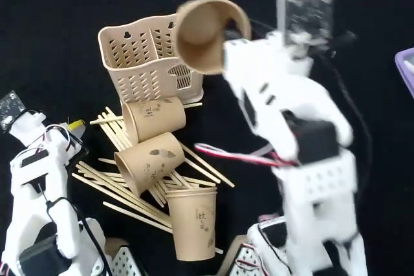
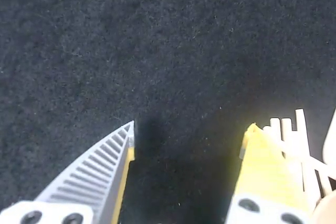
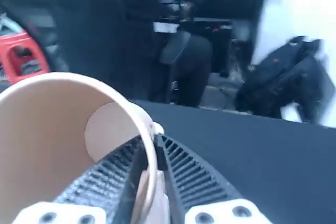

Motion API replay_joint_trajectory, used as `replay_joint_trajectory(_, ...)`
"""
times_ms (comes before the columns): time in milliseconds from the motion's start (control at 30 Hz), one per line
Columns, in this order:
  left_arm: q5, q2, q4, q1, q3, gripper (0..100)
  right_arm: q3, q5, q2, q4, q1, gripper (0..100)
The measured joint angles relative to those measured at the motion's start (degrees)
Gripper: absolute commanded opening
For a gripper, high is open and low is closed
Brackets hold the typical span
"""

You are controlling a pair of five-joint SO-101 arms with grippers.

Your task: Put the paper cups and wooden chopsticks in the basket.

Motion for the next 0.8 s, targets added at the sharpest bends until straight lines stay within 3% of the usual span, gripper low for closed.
replay_joint_trajectory(200,0.0,0.0,0.0,0.0,0.7,32,-4.7,-0.2,13.9,-2.8,-2.1,1.1)
replay_joint_trajectory(467,0.0,0.0,0.0,0.0,0.7,32,-17.2,-0.2,25.8,3.8,-2.3,2.3)
replay_joint_trajectory(667,0.0,0.0,0.0,0.0,0.7,32,-26.1,-0.2,32.7,11.1,-2.3,24.4)
replay_joint_trajectory(800,0.0,0.0,0.0,0.0,0.7,32,-34.1,-0.2,32.9,17.8,-2.4,24.7)
